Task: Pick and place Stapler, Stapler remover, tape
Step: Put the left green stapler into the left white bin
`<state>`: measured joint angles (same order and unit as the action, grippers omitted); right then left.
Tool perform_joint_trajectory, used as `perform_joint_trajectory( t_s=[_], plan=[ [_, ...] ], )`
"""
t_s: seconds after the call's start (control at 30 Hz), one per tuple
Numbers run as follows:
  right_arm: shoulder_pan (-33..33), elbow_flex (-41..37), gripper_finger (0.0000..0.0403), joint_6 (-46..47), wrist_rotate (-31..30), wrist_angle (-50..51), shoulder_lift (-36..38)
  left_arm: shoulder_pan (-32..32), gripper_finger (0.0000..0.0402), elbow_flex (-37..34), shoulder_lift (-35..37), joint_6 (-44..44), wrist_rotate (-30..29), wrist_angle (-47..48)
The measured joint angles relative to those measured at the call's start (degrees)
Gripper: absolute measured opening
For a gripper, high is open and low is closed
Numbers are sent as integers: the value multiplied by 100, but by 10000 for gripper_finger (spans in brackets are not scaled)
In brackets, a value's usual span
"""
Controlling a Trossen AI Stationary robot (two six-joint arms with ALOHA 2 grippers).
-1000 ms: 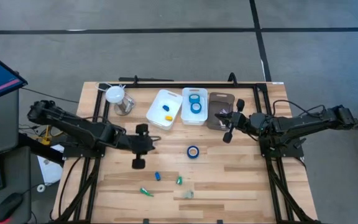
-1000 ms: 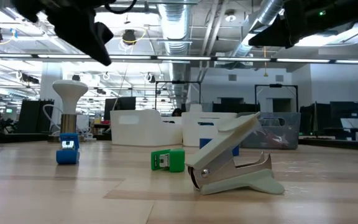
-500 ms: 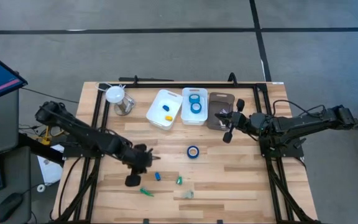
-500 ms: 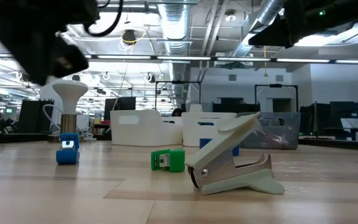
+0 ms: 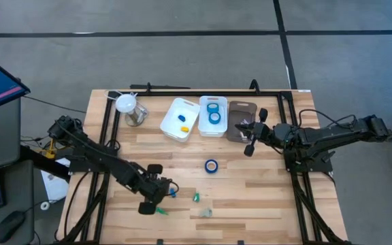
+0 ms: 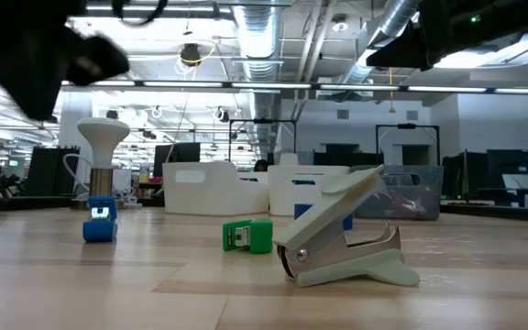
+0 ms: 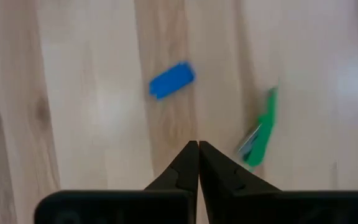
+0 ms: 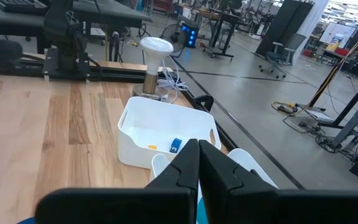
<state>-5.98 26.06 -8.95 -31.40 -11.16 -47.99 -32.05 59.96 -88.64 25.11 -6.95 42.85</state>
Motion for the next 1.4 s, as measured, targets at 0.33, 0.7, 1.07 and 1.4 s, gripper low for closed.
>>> perform_joint_trajectory(
  t_s=[0.33, 0.7, 1.07, 1.4],
  plan=[
    [0, 0, 0, 419, 3, -1, 0, -614, 2, 601, -115, 524, -847, 524],
    [0, 0, 0, 903, 4, 3, 0, -1222, 2, 1001, -1123, 257, -501, 1148],
    [0, 0, 0, 1018, 4, 115, -17, -1351, 2, 1453, -1425, 181, -954, 892],
    [0, 2, 0, 1054, 4, 323, -15, -1192, 11, 1504, -1710, -229, -345, 874]
  ],
)
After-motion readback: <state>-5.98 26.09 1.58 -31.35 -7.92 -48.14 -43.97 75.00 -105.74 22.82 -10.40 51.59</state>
